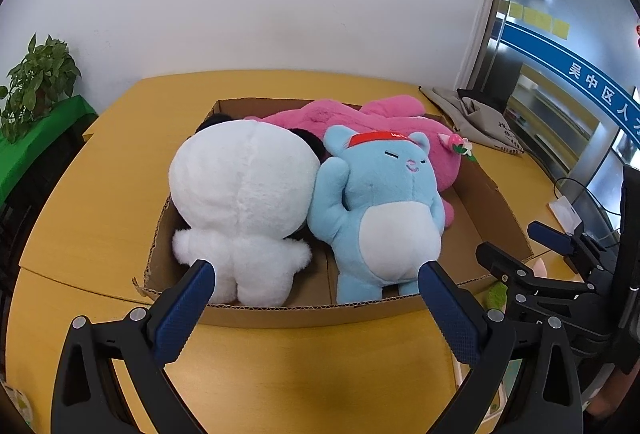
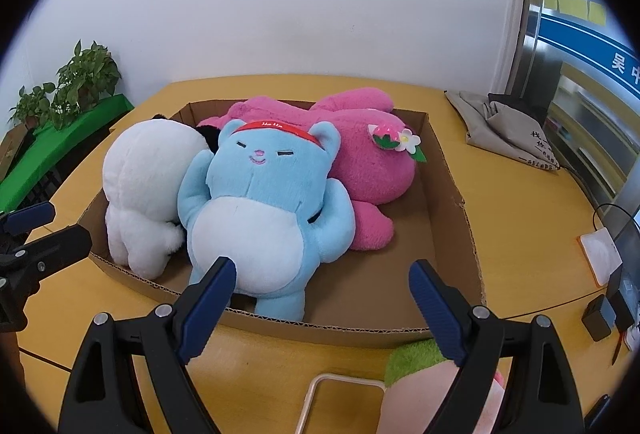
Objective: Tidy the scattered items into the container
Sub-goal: 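Pull both tools back and move toward the pink pig plush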
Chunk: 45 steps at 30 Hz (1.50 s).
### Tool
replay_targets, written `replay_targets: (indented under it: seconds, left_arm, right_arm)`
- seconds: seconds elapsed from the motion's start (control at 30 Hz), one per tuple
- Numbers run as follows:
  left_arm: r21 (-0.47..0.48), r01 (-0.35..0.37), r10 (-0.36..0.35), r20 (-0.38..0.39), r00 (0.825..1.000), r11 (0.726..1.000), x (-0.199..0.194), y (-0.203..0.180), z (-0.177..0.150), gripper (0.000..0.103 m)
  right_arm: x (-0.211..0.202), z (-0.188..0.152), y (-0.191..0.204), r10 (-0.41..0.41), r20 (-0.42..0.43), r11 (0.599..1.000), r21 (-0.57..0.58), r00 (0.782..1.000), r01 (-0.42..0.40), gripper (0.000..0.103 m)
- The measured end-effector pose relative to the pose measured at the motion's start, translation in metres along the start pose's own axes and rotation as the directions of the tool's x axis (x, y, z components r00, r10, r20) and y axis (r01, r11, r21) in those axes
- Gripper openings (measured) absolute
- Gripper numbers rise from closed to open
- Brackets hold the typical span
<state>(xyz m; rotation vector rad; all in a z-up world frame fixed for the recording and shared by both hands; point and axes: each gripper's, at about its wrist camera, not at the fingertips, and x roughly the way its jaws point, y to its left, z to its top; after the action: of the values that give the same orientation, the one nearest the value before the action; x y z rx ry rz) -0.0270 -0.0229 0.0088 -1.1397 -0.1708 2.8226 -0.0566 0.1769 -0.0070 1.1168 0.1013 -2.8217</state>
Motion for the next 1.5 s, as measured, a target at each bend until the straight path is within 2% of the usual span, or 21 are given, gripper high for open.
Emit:
replay_targets:
  seconds: [1.17, 1.33, 1.5]
  left_arm:
    - [-0.007, 0.035, -0.035, -0.016, 0.999, 0.999, 0.001, -0.010, -0.001, 0.103]
    - [-0.008, 0.060, -0.060, -0.030, 0.998, 0.998, 0.004, -0.018, -0.001, 0.103]
    - [0.010, 0.118, -0.118, -0.064, 0.991, 0.993, 0.014, -0.041, -0.003, 0.103]
  right_arm:
    - [-0.004, -0.005, -0.001, 0.009, -0.007, 1.000, 0.001, 1.000, -0.009, 0.089]
    - [-0.015, -0.009, -0.009, 0.015, 0.002, 1.000, 0.009, 1.000, -0.015, 0.089]
    - [-0.041, -0.025, -0.038, 0.019, 0.013, 0.999, 0.049, 1.000, -0.019, 0.089]
